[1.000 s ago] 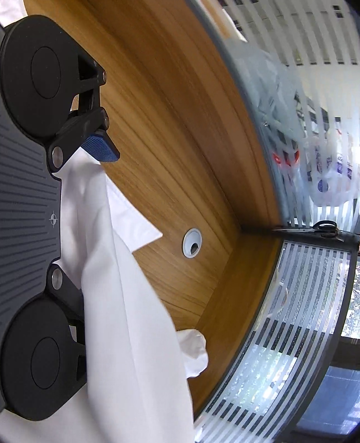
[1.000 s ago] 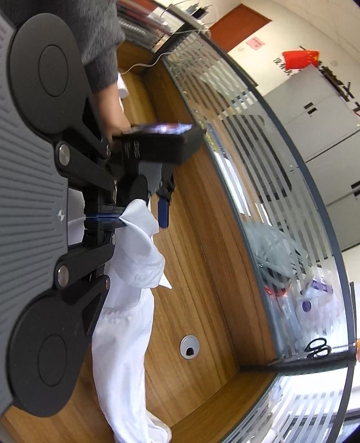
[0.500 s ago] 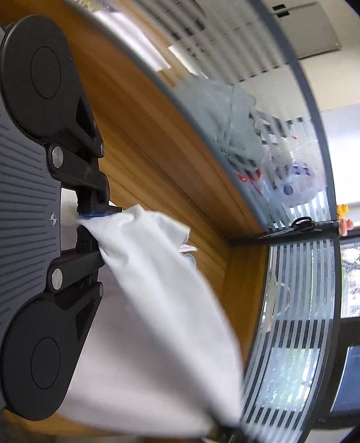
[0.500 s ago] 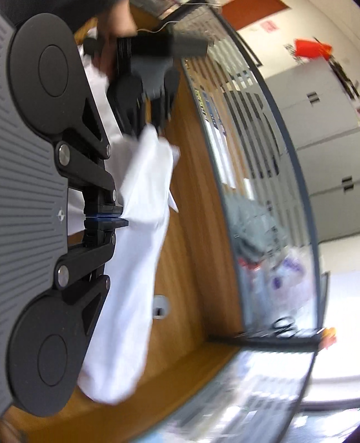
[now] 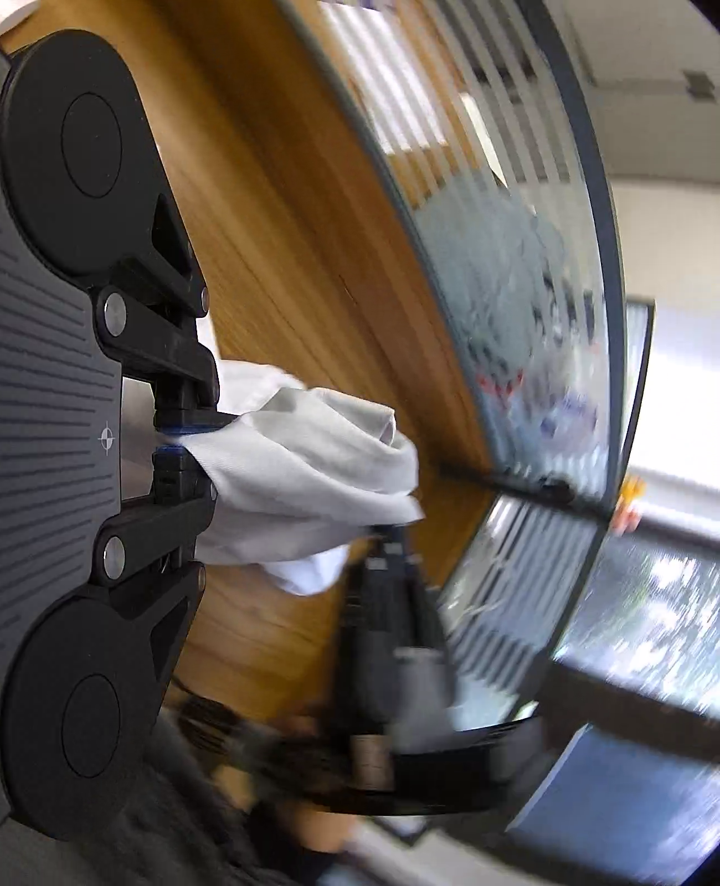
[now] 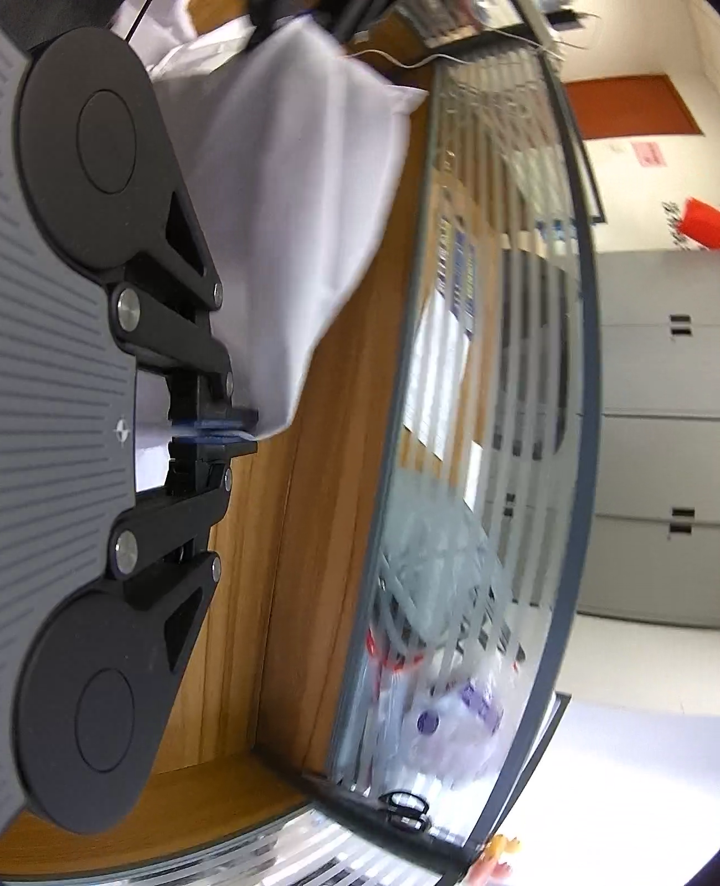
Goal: Fold clothes
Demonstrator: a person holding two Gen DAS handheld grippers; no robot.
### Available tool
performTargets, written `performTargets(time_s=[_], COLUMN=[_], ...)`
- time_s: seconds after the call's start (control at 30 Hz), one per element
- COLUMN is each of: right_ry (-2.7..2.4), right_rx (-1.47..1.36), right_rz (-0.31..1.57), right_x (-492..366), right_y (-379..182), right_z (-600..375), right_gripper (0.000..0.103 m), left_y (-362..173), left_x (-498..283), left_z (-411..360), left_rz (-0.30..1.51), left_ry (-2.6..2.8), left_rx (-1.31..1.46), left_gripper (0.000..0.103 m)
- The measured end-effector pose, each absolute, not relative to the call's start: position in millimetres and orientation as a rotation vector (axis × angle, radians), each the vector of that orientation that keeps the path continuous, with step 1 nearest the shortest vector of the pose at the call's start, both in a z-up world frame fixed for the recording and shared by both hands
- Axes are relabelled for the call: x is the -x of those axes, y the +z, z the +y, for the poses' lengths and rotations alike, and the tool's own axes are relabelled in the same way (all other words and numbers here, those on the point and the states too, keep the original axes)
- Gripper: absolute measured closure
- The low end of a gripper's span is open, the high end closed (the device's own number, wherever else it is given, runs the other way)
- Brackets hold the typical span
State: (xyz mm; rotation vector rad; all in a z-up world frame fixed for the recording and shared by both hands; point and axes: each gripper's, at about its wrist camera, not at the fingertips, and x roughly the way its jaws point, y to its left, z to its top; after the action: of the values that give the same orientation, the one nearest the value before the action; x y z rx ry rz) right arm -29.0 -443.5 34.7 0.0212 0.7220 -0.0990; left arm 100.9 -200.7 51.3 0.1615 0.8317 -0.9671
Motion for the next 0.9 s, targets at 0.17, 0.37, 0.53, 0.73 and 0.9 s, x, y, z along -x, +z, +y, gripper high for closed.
performTargets(time_s=[0.17,0.37,0.53,0.73,0.9], right_ry=[-0.122,-0.117,-0.066,-0.122,-0.19], right_rx=[-0.049,-0.109,-0.117,-0.069,0.05], right_rz=[0.709,0.675,0.69,0.733,0.722], right_x=[40,80,79,51,28], right_y=[39,51,40,5,-19], right_z=[-438,-417,-397,-384,-375], right_gripper=[0.069,0.051,0.049,0.043,0.039], left_y=[60,61,58,57,54], left_x=[-122,-136,-135,-131,-128], left_z=[-203,-215,-225,-232,-235], left_rz=[0.882,0.91,0.923,0.927,0.932], left_ry=[-0.888,-0.855,-0.86,-0.872,-0.867], left_rx=[-0.047,-0.012,-0.018,-0.027,-0.032], left_gripper=[0.097,0.097,0.097,0.097,0.097])
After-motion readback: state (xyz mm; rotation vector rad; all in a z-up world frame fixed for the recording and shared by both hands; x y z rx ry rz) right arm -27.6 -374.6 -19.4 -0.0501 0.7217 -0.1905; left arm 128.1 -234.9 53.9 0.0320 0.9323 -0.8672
